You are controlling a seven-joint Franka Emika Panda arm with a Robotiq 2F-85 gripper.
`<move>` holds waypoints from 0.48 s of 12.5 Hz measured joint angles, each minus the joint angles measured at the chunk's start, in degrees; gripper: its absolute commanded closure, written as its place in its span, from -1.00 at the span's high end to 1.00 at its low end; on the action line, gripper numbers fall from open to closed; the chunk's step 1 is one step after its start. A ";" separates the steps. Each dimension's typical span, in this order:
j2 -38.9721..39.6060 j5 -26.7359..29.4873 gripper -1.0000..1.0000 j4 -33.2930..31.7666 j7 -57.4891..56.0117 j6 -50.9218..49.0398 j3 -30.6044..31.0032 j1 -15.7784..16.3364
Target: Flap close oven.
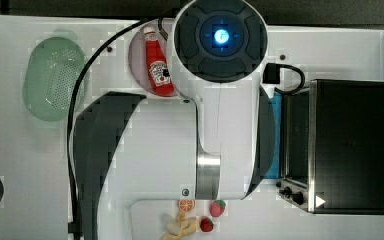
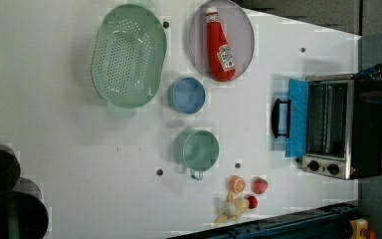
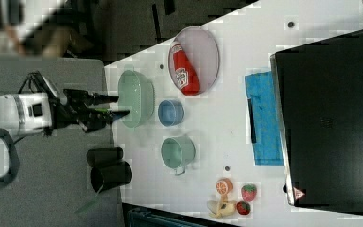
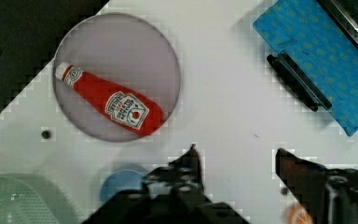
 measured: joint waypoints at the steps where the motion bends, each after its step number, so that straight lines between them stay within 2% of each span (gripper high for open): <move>1: -4.48 -0.18 0.58 -5.82 1.51 -2.85 -1.37 0.52; 3: -14.49 -0.46 0.99 -15.28 2.79 -8.24 -3.38 0.32; 4: -17.50 -0.79 1.00 -16.84 3.04 -7.89 -4.46 0.36; 6: -17.99 -0.77 1.00 -15.05 3.14 -4.29 -5.36 -0.02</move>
